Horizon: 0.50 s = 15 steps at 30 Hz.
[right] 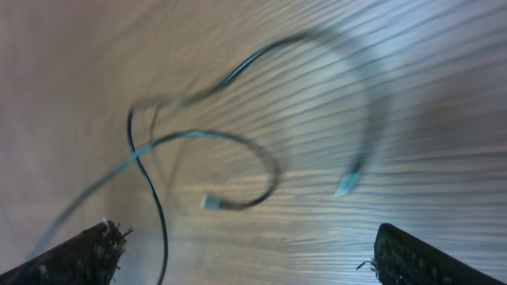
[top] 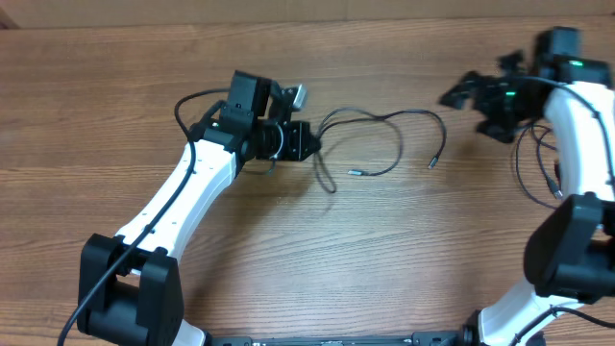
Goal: Untangle cables
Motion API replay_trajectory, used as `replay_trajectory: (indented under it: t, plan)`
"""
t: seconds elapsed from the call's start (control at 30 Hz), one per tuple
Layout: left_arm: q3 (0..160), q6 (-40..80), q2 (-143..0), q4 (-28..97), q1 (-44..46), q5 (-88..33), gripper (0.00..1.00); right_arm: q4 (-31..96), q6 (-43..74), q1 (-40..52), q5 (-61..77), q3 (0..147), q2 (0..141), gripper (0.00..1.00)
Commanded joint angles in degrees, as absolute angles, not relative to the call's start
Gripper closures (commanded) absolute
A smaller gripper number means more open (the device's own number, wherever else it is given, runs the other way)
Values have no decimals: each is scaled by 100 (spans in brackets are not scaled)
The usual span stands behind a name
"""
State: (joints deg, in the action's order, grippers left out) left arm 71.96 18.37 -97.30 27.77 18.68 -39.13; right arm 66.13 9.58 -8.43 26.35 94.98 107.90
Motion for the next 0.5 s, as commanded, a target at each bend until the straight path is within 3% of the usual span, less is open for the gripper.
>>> replay_trajectory:
  t: [0.0, 0.07, 0.13, 0.23, 0.47]
  plan:
    - [7227, 1658, -9736, 2526, 1879, -5201, 83, 6622, 738, -320, 2375, 9343, 10744, 0]
    - [7227, 1627, -9736, 2676, 1863, -4877, 53, 6608, 740, -54, 2307, 9310, 10744, 0]
    - [7227, 1627, -9736, 3009, 1837, -4296, 42, 6606, 740, 189, 2276, 9301, 10744, 0]
    - [7227, 1629, -9736, 3568, 1791, -3369, 37, 6591, 742, 454, 2255, 9301, 10744, 0]
    - [7227, 1975, -9736, 4860, 1522, -1138, 39, 6783, 1234, 1140, 2255, 9295, 10744, 0]
